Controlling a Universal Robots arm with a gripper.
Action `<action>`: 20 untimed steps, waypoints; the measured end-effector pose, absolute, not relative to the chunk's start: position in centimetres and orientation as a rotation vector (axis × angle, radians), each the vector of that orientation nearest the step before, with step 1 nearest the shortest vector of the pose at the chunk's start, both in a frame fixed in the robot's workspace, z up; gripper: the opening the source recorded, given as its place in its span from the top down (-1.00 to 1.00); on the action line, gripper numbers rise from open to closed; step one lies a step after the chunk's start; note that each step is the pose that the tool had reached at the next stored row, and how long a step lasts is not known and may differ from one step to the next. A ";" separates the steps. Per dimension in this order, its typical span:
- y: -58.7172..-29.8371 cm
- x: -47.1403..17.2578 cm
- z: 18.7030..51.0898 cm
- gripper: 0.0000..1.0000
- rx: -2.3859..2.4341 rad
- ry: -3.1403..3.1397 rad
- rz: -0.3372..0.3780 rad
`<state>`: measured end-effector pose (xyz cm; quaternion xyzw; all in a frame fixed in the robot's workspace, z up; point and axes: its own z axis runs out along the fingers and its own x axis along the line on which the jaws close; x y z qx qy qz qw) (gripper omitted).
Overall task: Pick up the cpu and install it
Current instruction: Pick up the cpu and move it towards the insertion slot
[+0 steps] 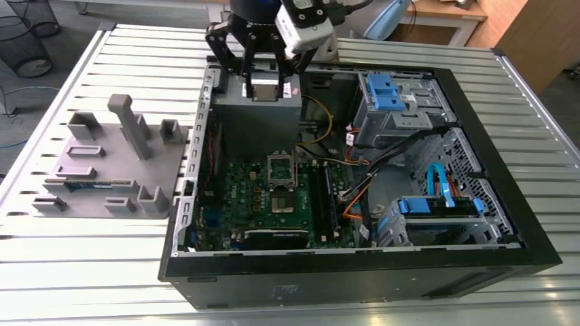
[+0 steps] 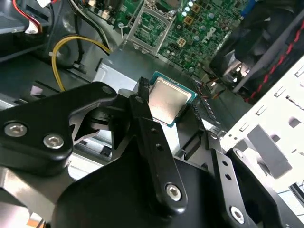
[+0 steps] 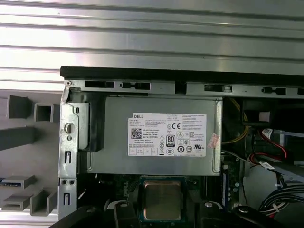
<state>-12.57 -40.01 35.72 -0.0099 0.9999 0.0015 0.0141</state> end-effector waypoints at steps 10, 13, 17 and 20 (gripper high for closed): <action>-40.0 -10.0 35.7 0.06 -0.031 3.114 0.005; -40.0 -9.3 35.7 0.06 -0.031 3.114 0.005; -40.0 -8.8 35.7 0.06 -0.031 3.114 0.005; -40.0 -8.8 35.7 0.06 -0.031 3.114 0.005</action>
